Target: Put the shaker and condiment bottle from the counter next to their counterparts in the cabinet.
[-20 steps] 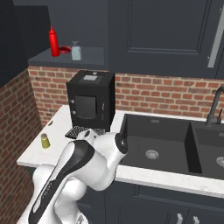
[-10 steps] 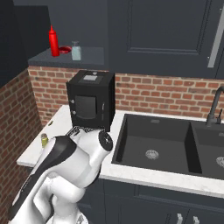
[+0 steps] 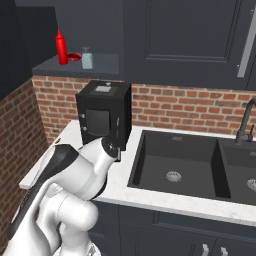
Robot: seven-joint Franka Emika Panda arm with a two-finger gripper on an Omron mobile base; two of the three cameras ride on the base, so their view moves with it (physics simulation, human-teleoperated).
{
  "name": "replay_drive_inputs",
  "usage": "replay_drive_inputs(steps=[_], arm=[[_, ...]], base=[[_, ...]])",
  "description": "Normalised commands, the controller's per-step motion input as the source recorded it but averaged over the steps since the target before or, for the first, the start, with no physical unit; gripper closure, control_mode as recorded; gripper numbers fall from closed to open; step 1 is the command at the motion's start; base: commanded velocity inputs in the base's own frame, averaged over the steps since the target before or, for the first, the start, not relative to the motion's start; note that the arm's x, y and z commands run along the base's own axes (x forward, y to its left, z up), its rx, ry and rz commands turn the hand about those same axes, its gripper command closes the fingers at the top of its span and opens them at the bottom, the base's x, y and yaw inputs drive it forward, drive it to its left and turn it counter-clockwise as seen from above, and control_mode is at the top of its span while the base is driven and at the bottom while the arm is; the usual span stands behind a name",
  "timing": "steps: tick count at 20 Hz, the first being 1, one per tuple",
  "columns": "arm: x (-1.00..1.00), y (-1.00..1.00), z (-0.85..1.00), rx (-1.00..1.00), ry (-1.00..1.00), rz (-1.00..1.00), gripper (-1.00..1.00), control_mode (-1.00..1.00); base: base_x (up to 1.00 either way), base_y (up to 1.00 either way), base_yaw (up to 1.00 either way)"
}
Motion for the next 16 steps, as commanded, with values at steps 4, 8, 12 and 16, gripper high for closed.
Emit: replay_drive_inputs(steps=[4, 8, 12, 16], arm=[[0.06, 0.26, -0.23, 0.06, 0.0, -0.1, -1.0, -1.0], [0.04, 0.41, -0.26, 0.16, -0.01, -0.21, -1.0, -1.0], [0.0, 0.5, -0.29, 0.18, -0.08, -0.25, -1.0, -1.0], [-0.01, 0.3, -0.23, 0.13, -0.04, -0.23, -1.0, -1.0]], base=[[0.0, 0.0, 0.0], [0.0, 0.0, 0.0], [0.0, 0.0, 0.0], [0.0, 0.0, 0.0]])
